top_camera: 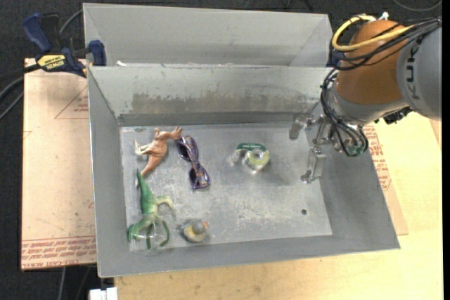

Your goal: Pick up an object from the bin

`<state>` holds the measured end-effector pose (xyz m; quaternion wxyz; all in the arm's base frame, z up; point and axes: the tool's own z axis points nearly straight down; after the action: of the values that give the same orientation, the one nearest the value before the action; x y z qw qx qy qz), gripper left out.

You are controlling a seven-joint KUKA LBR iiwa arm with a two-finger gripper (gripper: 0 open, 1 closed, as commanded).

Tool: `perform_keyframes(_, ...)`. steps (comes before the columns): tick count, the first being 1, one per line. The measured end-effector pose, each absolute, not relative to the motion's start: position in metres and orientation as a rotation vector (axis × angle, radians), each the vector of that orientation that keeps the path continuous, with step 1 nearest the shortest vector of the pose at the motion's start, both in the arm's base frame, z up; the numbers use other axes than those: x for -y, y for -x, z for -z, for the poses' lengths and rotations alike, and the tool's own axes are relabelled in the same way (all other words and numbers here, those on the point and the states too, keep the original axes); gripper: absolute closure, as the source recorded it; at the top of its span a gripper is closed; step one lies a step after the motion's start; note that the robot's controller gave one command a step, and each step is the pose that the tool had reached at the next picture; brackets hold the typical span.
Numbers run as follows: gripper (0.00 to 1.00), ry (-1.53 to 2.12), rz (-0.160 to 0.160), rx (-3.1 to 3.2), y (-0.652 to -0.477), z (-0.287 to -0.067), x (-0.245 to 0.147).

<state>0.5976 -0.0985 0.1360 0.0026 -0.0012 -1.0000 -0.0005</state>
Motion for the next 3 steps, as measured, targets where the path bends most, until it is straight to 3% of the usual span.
perform_keyframes(1,0.0,-0.001,0.0,3.143,-0.599,-0.141,0.098)
perform_keyframes(2,0.0,0.244,0.005,3.127,-0.619,-0.069,0.02)
perform_keyframes(3,0.0,-0.271,-0.001,3.139,-0.645,-0.141,0.03)
